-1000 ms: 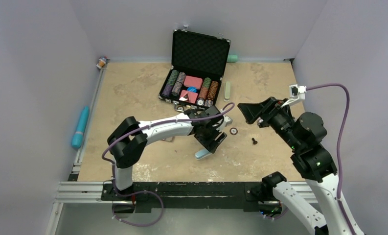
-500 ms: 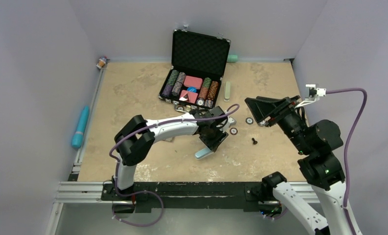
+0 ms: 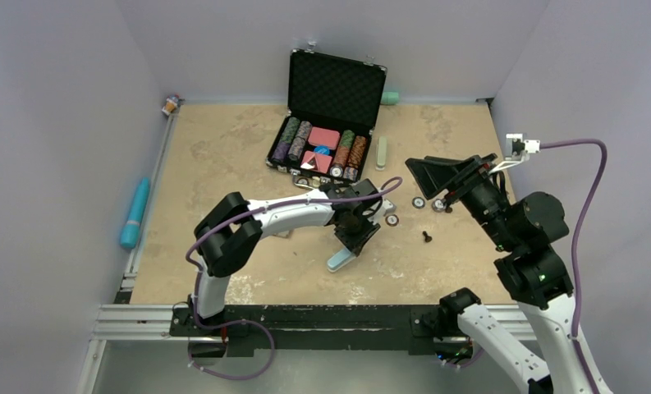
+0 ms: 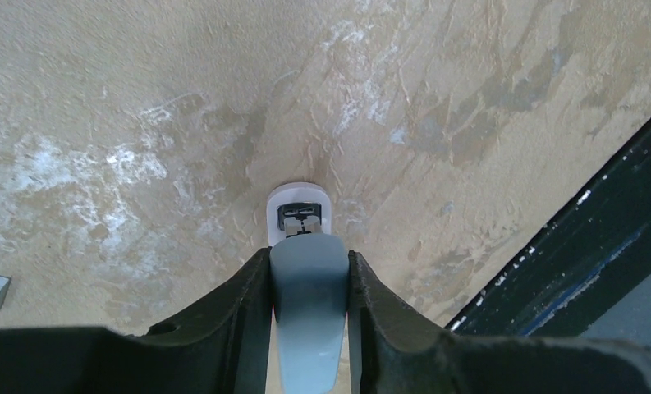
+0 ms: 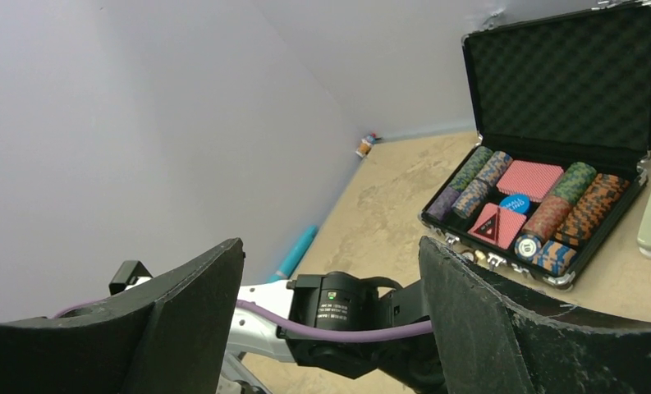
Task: Unload the staples from the stapler
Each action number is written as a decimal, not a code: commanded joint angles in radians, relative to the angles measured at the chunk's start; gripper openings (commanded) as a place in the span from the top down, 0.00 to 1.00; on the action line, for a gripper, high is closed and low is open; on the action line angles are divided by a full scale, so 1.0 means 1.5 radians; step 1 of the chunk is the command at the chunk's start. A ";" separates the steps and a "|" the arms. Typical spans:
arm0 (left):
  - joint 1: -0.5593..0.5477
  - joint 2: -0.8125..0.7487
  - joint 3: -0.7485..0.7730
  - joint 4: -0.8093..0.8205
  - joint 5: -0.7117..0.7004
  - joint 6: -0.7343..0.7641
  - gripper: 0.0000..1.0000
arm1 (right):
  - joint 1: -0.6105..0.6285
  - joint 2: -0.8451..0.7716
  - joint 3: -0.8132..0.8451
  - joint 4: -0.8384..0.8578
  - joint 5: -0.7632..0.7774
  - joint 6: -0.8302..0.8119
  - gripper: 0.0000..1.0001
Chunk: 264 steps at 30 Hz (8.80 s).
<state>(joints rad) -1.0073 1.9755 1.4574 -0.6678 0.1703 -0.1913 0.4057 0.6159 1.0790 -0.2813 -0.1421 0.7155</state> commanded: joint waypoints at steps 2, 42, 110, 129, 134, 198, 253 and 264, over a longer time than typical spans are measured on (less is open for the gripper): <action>0.015 -0.095 0.032 -0.034 0.066 -0.027 1.00 | 0.000 0.024 0.031 0.050 -0.013 0.000 0.18; 0.172 -0.686 -0.162 -0.100 0.085 -0.333 1.00 | 0.021 0.112 -0.073 0.280 -0.234 0.204 0.21; 0.362 -0.579 0.016 0.341 0.298 -0.703 1.00 | 0.074 0.373 -0.080 0.871 -0.374 0.418 0.01; 0.361 -0.602 -0.047 0.435 0.279 -0.727 1.00 | 0.088 0.422 -0.022 0.843 -0.372 0.419 0.09; 0.361 -0.602 -0.063 0.468 0.280 -0.726 1.00 | 0.097 0.424 -0.027 0.846 -0.361 0.420 0.16; 0.358 -0.682 -0.272 0.137 0.163 -0.463 0.36 | 0.099 0.434 0.028 -0.121 -0.106 -0.104 1.00; 0.218 -0.223 -0.217 0.260 0.099 -0.475 1.00 | 0.102 0.545 0.035 -0.156 -0.211 -0.197 1.00; 0.199 -0.250 -0.309 0.236 0.098 -0.501 1.00 | 0.095 0.629 0.137 -0.175 -0.179 -0.228 1.00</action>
<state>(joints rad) -0.6815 1.6375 1.0714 -0.2771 0.3252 -0.9245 0.5552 1.5200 1.1744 -0.5499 -0.4305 0.4141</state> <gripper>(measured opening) 0.010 0.361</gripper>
